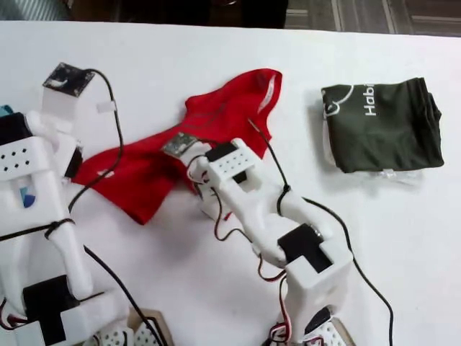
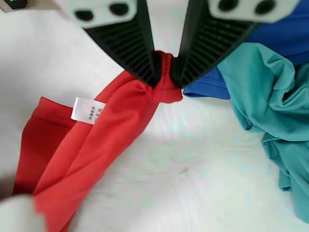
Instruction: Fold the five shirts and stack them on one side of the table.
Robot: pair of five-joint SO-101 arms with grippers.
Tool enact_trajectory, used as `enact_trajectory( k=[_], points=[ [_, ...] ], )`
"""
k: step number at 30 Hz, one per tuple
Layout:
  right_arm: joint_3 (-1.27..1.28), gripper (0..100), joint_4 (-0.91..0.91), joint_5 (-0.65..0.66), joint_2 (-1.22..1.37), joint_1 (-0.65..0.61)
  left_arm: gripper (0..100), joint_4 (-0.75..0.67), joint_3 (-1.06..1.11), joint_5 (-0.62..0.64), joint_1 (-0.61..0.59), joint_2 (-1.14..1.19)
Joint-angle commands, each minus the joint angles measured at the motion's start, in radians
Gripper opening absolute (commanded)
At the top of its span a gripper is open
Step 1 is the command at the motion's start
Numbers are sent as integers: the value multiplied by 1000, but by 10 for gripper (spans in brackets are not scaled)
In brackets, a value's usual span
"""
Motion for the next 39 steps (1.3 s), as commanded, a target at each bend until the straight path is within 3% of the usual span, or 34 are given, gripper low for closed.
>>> enact_trajectory(
  k=[1,10,16,22,31,39],
  points=[
    [-12,20,10,3,-44,7,26,-32,15,-5,8,-44],
    [-94,19,13,35,-311,137,26,-21,-42,-3,8,-54],
    [-92,19,10,104,-549,139,26,92,-180,-3,46,-54],
    [-94,19,21,285,-679,168,26,198,-380,86,100,-54],
    [-210,18,-12,295,-878,367,26,206,-526,146,98,-54],
    [-242,18,-148,296,-934,398,26,221,-662,227,224,-54]
  ],
)
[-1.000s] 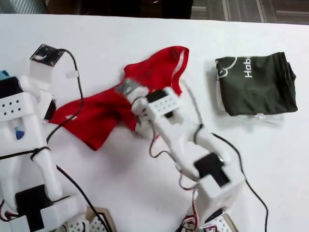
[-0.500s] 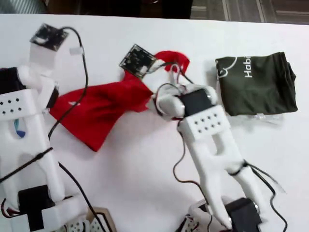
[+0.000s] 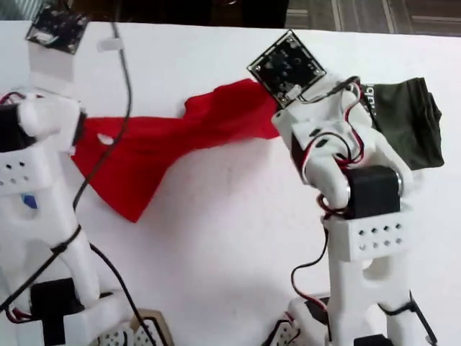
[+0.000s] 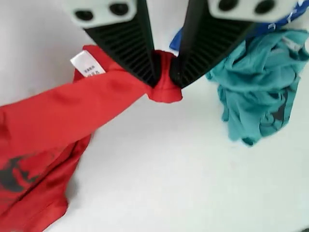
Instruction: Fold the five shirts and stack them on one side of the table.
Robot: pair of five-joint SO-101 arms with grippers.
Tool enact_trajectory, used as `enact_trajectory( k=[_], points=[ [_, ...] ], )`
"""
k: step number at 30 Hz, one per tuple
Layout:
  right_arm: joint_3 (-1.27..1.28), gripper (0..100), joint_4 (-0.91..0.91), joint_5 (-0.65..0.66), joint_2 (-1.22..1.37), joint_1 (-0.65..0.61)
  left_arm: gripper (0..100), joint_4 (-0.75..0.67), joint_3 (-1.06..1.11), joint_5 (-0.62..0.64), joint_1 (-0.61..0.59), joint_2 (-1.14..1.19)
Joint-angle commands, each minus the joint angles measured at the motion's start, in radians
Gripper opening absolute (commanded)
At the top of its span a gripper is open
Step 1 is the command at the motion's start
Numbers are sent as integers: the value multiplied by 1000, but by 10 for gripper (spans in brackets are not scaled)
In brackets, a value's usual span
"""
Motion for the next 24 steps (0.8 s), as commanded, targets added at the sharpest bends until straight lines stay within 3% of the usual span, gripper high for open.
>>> enact_trajectory(
  k=[1,7,17,24],
  points=[
    [-46,18,-87,6,-62,13,26,20,-114,29,55,-41],
    [-46,18,-159,6,-150,15,25,21,-213,54,28,-43],
    [-46,18,-254,6,-292,73,25,21,-292,199,-26,-43],
    [-46,18,-259,6,-361,82,25,21,-357,203,-23,-83]
  ],
)
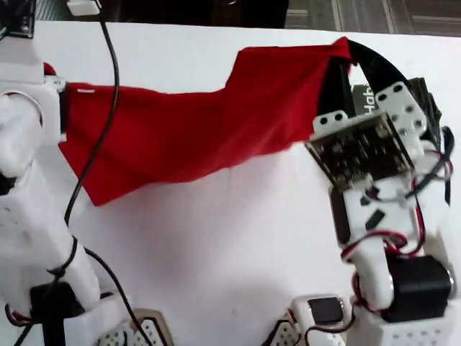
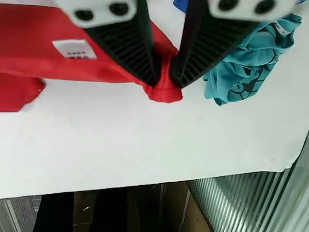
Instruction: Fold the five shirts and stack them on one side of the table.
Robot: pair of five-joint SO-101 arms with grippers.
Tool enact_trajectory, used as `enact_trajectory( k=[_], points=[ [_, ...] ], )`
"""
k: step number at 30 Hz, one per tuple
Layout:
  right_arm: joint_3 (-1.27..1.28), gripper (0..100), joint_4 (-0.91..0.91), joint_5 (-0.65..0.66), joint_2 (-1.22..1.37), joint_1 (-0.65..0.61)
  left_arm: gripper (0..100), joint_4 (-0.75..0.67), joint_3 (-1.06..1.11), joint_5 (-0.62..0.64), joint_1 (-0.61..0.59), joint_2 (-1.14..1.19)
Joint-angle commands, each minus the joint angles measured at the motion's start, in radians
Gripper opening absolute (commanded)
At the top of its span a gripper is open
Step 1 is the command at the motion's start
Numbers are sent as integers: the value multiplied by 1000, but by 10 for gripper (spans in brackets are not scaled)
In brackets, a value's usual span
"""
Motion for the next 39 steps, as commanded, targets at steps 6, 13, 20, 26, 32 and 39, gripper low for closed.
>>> enact_trajectory(
  k=[6,13,20,26,32,39],
  points=[
    [-46,18,-28,5,-128,5,25,12,-36,5,-9,-192],
    [-55,18,-25,5,-269,8,25,9,27,6,-9,-333],
    [-135,18,-19,5,-343,10,25,3,153,6,-9,-446],
    [-158,18,-22,34,-341,10,25,-14,219,6,-12,-496],
    [-158,18,-21,48,-344,5,25,-12,220,52,-78,-500],
    [-158,18,-21,49,-346,5,26,-18,369,61,-84,-506]
  ],
)
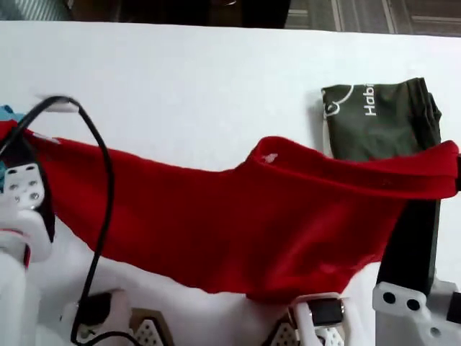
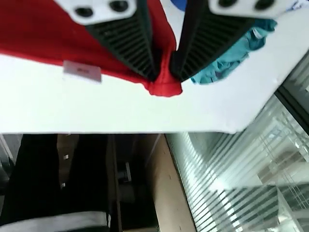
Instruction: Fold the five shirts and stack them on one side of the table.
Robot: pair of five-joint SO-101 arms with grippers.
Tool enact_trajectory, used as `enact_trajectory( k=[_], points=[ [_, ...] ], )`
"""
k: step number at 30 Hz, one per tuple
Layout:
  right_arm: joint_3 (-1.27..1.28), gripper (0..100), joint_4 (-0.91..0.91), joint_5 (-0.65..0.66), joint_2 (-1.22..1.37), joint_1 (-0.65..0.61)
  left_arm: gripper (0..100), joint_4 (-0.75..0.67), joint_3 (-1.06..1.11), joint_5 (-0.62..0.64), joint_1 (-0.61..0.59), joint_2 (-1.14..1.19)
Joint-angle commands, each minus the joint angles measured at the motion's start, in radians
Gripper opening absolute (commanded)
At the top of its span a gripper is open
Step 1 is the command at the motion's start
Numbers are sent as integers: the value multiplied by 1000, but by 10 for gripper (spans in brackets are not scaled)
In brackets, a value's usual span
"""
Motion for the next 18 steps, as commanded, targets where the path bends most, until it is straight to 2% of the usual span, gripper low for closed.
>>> enact_trajectory(
  k=[1,11,18],
  points=[
    [-21,18,-21,5,-1,5,26,-18,94,6,-12,-3],
    [-26,18,-24,8,-2,10,26,-26,91,2,-12,-12],
    [-103,18,16,3,-27,7,26,-14,88,-2,-12,-173]
  ],
)
